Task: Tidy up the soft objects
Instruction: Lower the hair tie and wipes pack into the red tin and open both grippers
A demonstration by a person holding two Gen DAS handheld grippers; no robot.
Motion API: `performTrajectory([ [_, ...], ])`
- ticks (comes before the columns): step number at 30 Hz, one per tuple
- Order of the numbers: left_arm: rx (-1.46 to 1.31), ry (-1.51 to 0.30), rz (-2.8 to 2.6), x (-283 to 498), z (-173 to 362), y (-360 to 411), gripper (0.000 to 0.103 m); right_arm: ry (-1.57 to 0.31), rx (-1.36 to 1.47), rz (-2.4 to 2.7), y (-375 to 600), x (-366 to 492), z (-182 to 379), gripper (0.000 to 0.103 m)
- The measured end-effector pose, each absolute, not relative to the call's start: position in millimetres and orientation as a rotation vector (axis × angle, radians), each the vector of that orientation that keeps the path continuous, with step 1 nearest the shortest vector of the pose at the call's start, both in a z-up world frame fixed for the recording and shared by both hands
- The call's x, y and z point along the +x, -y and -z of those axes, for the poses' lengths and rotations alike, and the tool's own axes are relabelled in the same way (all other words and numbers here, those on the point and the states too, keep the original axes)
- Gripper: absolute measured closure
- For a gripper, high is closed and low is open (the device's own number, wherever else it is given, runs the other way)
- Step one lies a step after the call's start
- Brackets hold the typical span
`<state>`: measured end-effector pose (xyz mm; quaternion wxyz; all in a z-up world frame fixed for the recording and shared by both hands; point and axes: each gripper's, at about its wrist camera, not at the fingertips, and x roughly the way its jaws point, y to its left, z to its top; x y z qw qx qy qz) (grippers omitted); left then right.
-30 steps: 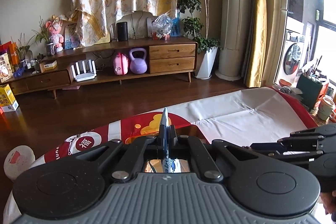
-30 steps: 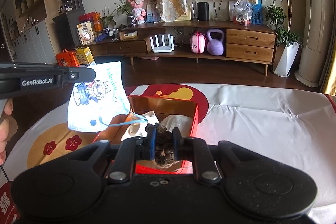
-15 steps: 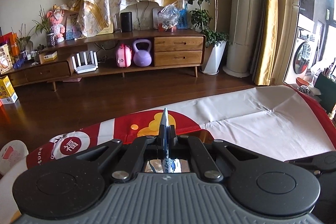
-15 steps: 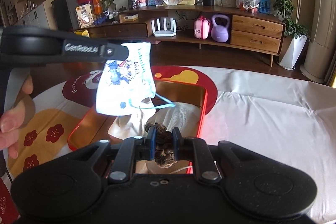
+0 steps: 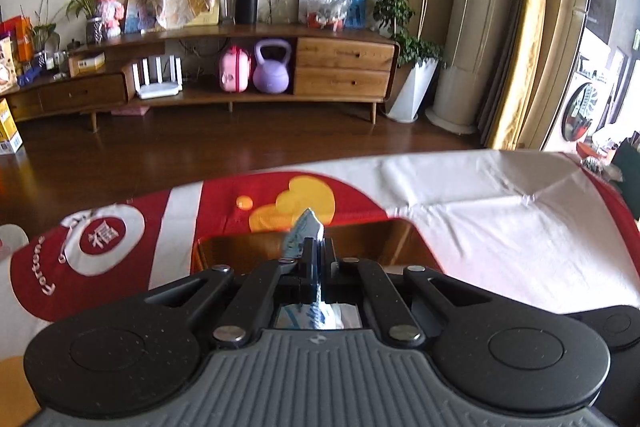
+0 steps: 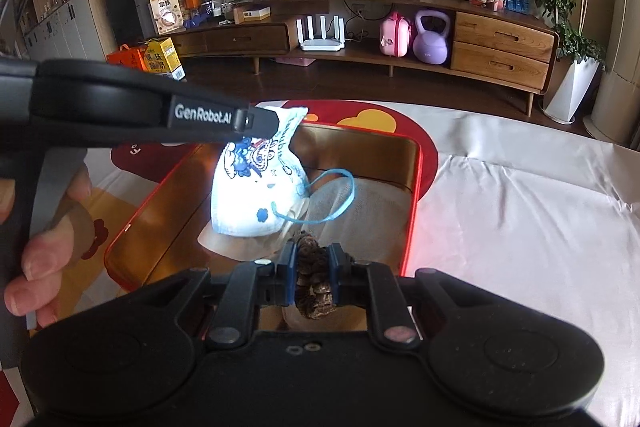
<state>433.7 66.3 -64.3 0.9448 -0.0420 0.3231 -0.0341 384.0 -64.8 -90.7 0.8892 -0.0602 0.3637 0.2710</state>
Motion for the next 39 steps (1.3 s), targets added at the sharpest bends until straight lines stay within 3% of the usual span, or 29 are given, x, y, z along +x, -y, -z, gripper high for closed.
performTrajectory([
  [14, -0.073, -0.777, 0.097, 428.2, 92.4, -71.4, 0.102, -0.78, -0.123, -0.565, 66.2, 383.1, 95.3, 0.077],
  [19, -0.059, -0.8, 0.111, 423.3, 96.3, -69.4, 0.1, -0.772, -0.144, -0.557, 65.4, 380.4, 94.3, 0.059],
  [26, -0.046, -0.815, 0.124, 415.7, 97.8, -68.1, 0.097, -0.754, -0.137, -0.564, 70.2, 375.5, 88.7, 0.047],
  [28, -0.041, -0.816, 0.12, 413.8, 96.5, -68.0, 0.093, -0.744, -0.132, -0.571, 72.7, 372.7, 86.1, 0.043],
  [31, -0.044, -0.813, 0.122, 409.2, 94.0, -67.1, 0.077, -0.736, -0.131, -0.571, 75.8, 369.3, 81.2, 0.041],
  [33, -0.044, -0.803, 0.116, 404.8, 91.6, -66.1, 0.049, -0.733, -0.137, -0.572, 77.0, 365.7, 78.2, 0.04],
  [34, -0.046, -0.798, 0.115, 402.6, 89.9, -66.0, 0.043, -0.729, -0.138, -0.571, 78.2, 363.9, 76.1, 0.04],
  [39, -0.049, -0.78, 0.11, 391.1, 77.4, -65.8, 0.04, -0.711, -0.132, -0.574, 84.4, 353.3, 63.3, 0.035],
])
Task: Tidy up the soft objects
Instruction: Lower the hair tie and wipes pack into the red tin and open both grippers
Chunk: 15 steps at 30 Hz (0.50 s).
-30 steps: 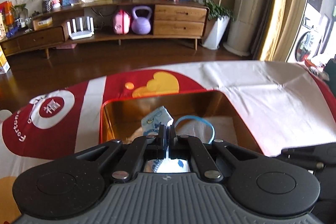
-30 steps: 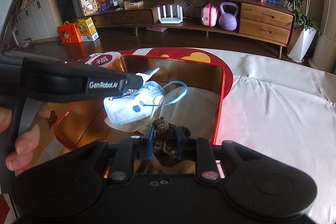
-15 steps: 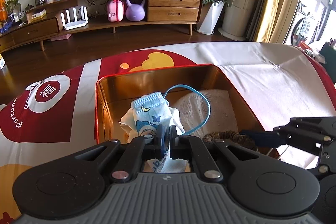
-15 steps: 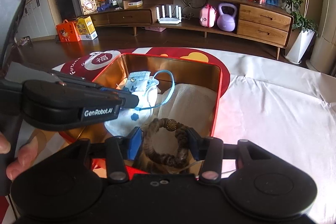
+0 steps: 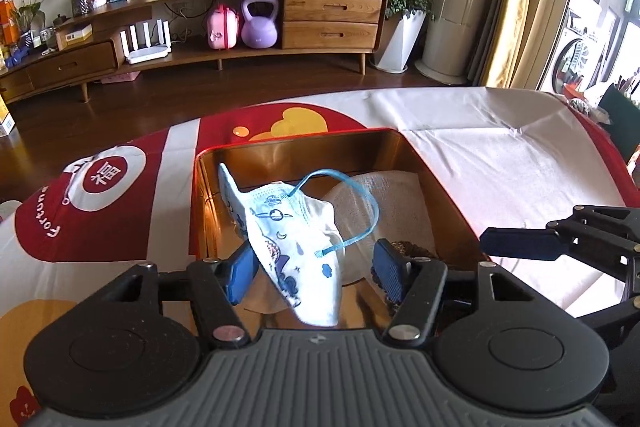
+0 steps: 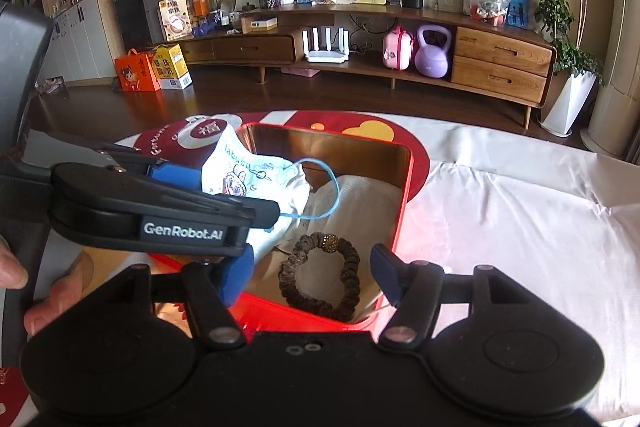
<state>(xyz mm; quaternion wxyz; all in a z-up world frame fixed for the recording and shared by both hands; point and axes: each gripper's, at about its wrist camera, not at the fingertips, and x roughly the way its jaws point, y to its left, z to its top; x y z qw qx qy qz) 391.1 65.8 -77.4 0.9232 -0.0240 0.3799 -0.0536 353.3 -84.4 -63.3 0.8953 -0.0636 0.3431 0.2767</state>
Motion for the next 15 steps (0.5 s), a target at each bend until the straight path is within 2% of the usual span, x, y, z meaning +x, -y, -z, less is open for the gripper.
performTrajectory([
  [15, -0.07, -0.699, 0.119, 324.1, 20.7, -64.8, 0.04, -0.646, -0.064, -0.569, 118.0, 303.8, 11.5, 0.018],
])
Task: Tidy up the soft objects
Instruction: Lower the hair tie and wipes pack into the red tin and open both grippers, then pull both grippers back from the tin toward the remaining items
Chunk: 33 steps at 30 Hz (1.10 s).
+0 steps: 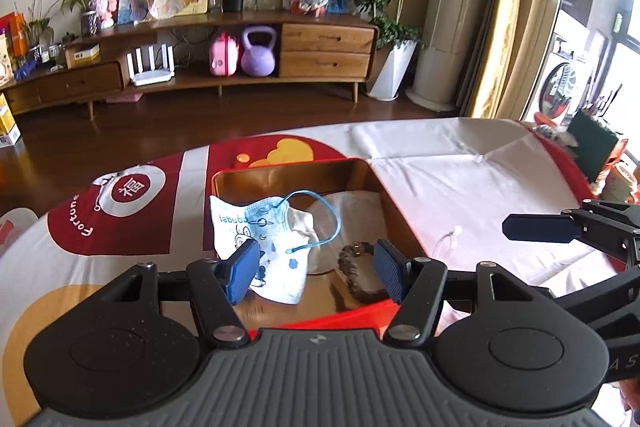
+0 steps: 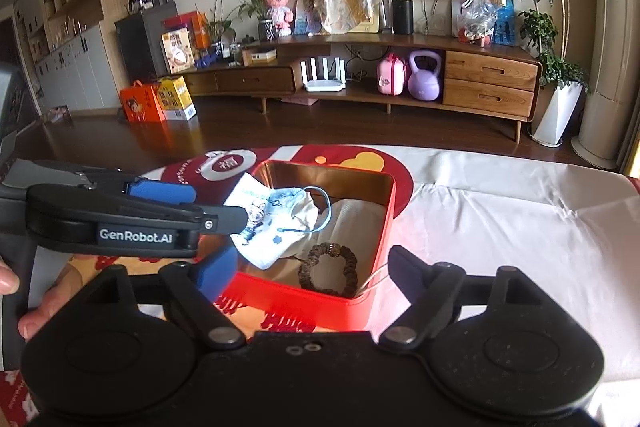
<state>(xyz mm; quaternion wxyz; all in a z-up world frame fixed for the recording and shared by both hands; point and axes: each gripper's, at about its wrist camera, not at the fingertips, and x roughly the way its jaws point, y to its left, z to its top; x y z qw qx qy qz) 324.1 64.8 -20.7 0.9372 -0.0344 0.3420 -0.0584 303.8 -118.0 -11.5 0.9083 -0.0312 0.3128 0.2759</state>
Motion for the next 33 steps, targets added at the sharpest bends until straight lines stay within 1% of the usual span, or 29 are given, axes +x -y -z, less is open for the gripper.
performTrajectory([
  [11, -0.079, -0.661, 0.13, 265.7, -6.2, -58.1, 0.037, -0.621, 0.0, -0.594, 139.0, 257.2, -9.8, 0.01],
  [22, -0.087, -0.639, 0.126, 211.5, -8.5, -55.4, 0.032, -0.598, 0.019, -0.6, 151.4, 213.8, -12.7, 0.001],
  [30, -0.107, -0.63, 0.124, 178.2, -3.1, -53.5, 0.022, -0.599, 0.045, -0.611, 161.0, 189.5, -5.0, 0.001],
  [33, -0.109, -0.627, 0.12, 167.4, 1.7, -52.1, 0.021, -0.599, 0.051, -0.6, 165.7, 180.7, -0.5, 0.0],
])
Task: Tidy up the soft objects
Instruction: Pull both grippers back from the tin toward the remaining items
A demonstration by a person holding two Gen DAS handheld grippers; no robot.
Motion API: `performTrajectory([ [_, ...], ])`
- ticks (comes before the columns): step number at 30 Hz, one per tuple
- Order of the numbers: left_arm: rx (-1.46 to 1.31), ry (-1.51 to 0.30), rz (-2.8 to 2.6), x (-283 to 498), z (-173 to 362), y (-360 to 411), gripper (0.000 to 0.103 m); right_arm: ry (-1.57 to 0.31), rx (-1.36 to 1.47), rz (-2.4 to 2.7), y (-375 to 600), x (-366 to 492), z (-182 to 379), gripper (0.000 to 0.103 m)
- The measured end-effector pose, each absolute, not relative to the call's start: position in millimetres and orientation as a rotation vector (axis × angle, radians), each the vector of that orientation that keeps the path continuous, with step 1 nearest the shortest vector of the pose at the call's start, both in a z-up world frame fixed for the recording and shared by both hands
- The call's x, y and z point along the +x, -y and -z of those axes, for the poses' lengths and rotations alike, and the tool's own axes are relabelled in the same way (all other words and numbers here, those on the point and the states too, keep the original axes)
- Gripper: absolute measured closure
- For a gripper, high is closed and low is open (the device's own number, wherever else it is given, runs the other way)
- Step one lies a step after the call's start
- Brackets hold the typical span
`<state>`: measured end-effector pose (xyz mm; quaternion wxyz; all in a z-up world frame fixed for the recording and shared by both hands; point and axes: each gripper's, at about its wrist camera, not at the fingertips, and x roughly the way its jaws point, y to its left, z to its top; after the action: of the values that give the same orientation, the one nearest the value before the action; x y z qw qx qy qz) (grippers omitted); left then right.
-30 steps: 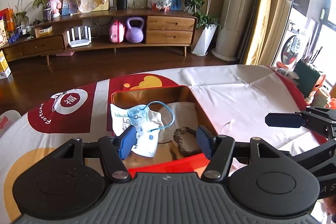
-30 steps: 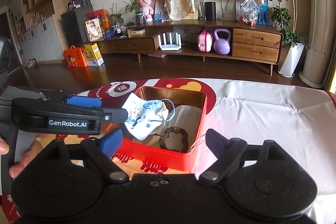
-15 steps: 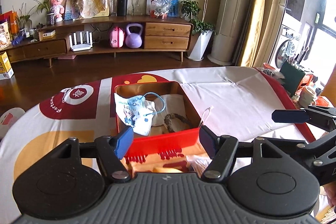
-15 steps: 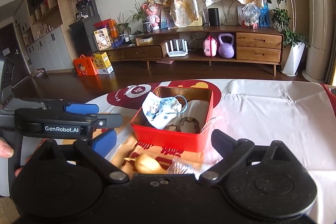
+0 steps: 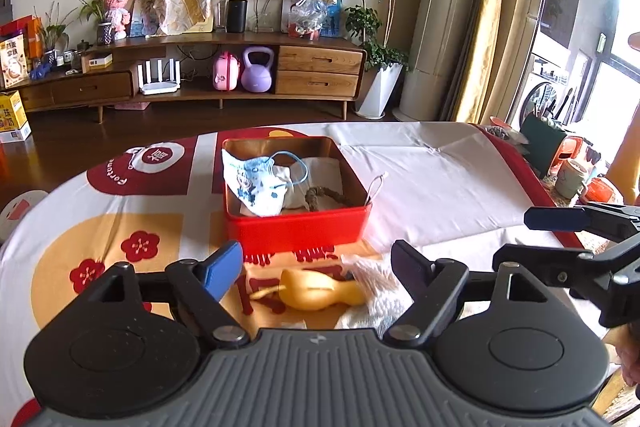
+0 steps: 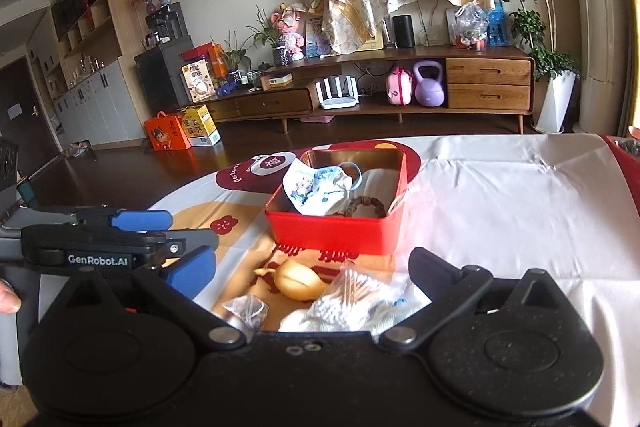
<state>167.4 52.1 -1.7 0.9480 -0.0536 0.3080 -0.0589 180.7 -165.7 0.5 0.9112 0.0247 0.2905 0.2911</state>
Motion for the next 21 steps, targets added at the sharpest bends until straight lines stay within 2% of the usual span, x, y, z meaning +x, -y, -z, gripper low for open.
performTrajectory([
  [8, -0.172, -0.599, 0.101, 141.4, 17.2, -53.1, 0.014, -0.614, 0.029, -0.566, 172.7, 160.7, 19.6, 0.0],
  [21, -0.191, -0.676, 0.046, 136.7, 60.5, -52.2, 0.014, -0.678, -0.005, -0.572, 168.9, 143.9, 57.6, 0.0],
])
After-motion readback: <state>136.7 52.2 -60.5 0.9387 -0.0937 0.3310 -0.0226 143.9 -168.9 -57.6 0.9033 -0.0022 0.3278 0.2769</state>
